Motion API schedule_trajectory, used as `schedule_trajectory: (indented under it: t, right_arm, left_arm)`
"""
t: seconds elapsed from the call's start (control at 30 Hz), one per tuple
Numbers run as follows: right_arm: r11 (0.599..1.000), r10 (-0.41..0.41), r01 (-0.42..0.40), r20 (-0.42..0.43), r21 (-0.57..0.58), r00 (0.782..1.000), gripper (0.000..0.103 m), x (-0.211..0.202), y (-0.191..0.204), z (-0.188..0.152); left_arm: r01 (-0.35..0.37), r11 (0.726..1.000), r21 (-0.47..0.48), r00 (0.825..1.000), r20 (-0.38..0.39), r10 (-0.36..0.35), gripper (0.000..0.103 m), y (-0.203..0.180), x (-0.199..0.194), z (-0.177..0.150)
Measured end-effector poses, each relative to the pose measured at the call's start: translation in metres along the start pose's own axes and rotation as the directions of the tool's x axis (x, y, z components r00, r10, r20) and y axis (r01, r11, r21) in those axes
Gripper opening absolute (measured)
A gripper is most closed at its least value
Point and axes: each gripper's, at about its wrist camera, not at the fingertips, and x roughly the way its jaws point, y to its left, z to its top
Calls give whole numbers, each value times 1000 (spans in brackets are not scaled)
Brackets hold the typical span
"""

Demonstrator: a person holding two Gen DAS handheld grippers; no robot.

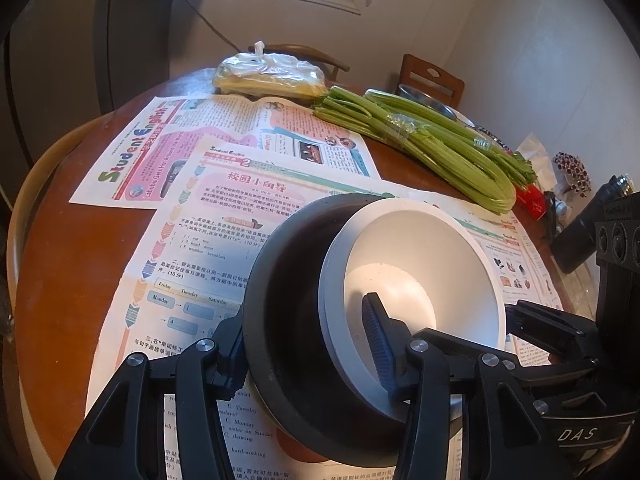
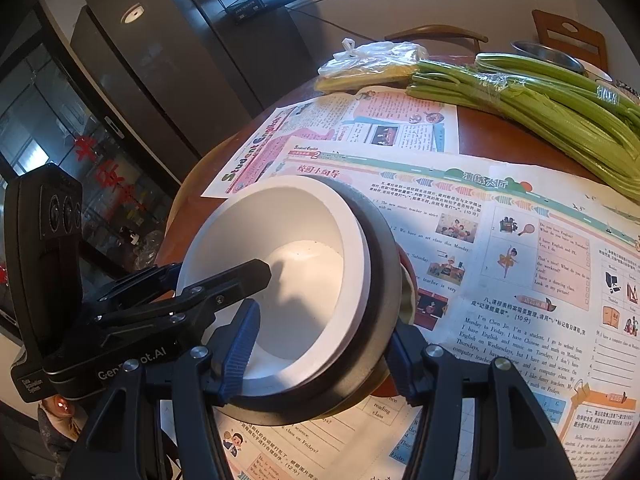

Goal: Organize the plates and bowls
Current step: 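Lift the steel bowl with paper bowls and carry it over the plate stack with the right tool, then lower the steel bowl onto the shallow steel plate with the right tool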

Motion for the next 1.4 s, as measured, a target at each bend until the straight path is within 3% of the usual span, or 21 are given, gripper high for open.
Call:
schedule_trajectory:
  t: [0.6, 0.87, 0.93, 1.0, 1.13, 1.3, 1.4]
  right_arm:
    - [999, -42, 42, 30, 1, 999, 59, -11, 6, -1]
    - [995, -89, 96, 160, -38, 983, 59, -47, 11, 0]
    - [993, -94, 105, 189, -48, 977, 59, -58, 11, -5]
    - [991, -101, 119, 228, -66, 968, 59, -71, 13, -14]
    - [979, -139, 174, 285, -102, 948, 60, -91, 16, -40]
    - [966, -193, 235, 303, -110, 933, 60, -107, 13, -80]
    - [963, -214, 253, 304, -95, 928, 60, -117, 10, -102]
  left_arm:
    - [20, 999, -27, 1000, 8, -20, 52, 7, -17, -7]
    - [-62, 997, -45, 996, 67, 65, 53, 6, -35, -7]
    - [-107, 994, -37, 987, 118, 110, 53, 3, -48, -11]
    - [-217, 976, 8, 957, 200, 211, 53, -8, -63, -19]
    - [-295, 955, 12, 927, 247, 283, 54, -19, -81, -41]
    - [-324, 946, 25, 914, 264, 306, 60, -38, -101, -82]
    - [-305, 952, 17, 922, 257, 291, 63, -48, -110, -103]
